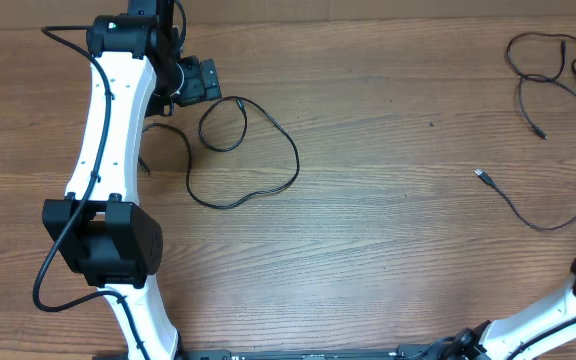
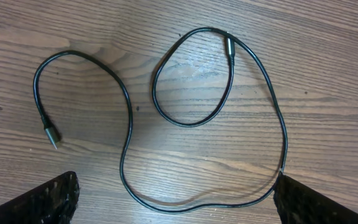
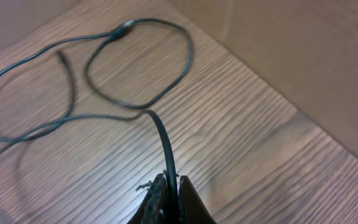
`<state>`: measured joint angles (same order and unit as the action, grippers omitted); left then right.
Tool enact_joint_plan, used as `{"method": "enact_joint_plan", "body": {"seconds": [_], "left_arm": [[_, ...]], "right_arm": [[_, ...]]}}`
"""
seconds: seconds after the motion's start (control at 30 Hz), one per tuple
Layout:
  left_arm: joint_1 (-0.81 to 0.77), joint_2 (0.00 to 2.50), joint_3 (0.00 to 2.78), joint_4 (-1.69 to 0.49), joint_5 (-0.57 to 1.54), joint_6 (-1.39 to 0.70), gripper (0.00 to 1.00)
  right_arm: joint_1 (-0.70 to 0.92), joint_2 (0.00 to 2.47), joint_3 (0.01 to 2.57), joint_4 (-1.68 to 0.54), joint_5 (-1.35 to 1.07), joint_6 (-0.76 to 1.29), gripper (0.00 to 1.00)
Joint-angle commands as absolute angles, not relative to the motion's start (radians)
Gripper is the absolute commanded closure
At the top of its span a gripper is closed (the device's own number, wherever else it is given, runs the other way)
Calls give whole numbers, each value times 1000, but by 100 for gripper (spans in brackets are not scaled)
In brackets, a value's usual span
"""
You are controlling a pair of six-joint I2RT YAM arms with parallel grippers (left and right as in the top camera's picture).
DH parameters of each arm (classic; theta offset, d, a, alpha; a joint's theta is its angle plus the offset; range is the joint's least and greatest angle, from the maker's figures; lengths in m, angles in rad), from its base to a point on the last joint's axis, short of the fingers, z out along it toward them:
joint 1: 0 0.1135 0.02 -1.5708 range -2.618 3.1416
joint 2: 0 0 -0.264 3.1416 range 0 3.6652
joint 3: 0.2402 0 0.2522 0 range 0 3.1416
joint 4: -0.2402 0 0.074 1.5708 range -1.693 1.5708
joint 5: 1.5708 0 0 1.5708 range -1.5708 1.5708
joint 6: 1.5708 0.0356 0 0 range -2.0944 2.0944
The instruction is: Untangle cables
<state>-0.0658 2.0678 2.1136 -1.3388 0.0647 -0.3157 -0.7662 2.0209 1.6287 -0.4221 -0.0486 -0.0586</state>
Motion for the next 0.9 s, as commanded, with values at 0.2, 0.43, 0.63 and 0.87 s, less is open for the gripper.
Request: {"method": "enact_joint_plan", "body": {"seconds": [0.2, 0.43, 0.63, 0.87], "left_arm": [[-72, 2055, 2131, -1337, 71, -329, 0], [-72, 2055, 2131, -1337, 71, -329, 0], [-72, 2055, 2131, -1337, 71, -329, 0], [-72, 2055, 2131, -1337, 71, -329, 0]], "right_arm": [[-881, 2147, 1631, -269, -97, -52, 96], [-908, 2175, 1631, -191, -115, -51, 87], [-910, 2175, 1631, -197, -175, -51, 0], [-908, 2174, 1631, -342, -274, -53, 0]]}}
